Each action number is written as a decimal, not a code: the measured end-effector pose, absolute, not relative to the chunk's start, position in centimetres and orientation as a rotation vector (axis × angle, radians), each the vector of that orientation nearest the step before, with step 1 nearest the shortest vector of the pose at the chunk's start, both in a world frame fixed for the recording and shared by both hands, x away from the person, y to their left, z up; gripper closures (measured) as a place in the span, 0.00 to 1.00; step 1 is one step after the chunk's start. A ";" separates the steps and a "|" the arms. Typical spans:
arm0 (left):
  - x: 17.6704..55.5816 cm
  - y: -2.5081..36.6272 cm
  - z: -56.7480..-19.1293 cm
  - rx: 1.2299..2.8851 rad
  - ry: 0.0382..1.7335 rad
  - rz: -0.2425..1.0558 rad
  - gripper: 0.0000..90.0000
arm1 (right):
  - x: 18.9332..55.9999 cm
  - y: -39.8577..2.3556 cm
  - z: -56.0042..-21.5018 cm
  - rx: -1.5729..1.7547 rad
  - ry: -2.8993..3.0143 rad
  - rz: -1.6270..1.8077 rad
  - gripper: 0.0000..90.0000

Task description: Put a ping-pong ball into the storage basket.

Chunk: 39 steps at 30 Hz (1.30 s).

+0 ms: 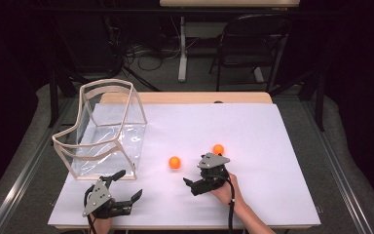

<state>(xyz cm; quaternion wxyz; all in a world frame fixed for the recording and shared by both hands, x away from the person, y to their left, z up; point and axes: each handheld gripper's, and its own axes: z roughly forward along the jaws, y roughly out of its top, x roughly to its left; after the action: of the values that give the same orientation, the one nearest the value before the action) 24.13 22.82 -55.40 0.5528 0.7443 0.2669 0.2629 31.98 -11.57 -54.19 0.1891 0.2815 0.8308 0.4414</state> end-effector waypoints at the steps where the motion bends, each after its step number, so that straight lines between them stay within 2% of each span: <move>1: 24.1 22.8 -55.4 1.760 0.630 0.621 0.17 | 32.1 -11.5 -54.2 0.789 2.338 1.239 0.00; 39: 24.1 22.8 -55.4 1.757 0.636 0.623 0.17 | 35.8 -7.0 -54.7 0.794 2.440 1.225 0.00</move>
<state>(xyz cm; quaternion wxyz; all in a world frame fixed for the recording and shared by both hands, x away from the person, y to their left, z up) 24.15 22.83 -55.40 0.5529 0.7433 0.2690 0.2637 35.77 -7.02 -54.71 0.1484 0.2762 0.8487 0.4260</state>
